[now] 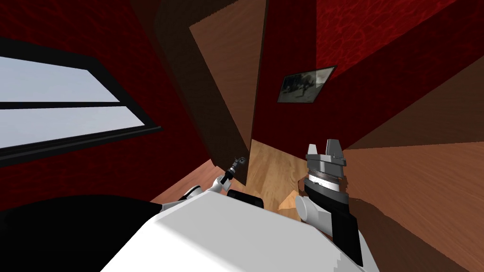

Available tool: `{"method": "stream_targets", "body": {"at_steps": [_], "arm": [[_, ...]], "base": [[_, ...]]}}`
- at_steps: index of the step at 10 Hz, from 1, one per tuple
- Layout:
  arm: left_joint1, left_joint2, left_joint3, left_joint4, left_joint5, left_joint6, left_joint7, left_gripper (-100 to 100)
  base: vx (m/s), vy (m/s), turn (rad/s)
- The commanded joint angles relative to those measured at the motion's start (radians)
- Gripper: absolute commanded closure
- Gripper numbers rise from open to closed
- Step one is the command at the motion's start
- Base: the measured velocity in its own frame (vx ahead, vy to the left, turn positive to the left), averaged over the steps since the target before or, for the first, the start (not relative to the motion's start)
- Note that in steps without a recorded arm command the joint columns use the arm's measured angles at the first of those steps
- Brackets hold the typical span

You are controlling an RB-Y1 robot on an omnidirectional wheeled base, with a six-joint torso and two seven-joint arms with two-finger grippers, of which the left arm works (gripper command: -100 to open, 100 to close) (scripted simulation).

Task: Push the door open

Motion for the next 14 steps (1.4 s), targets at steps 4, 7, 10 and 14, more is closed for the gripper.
{"method": "stream_targets", "body": {"at_steps": [4,7,10,14], "arm": [[-0.007,0.017,0.063,0.008,0.031,-0.001,-0.029,100],[-0.005,0.019,0.094,0.009,0.046,0.001,-0.044,100],[-0.004,0.019,0.131,0.011,0.065,0.004,-0.062,100],[-0.001,0.016,0.182,0.014,0.09,0.007,-0.088,100]], "base": [[0.152,-0.124,0.058],[0.145,-0.127,0.063],[0.161,-0.159,0.068],[0.17,-0.146,0.068]]}}
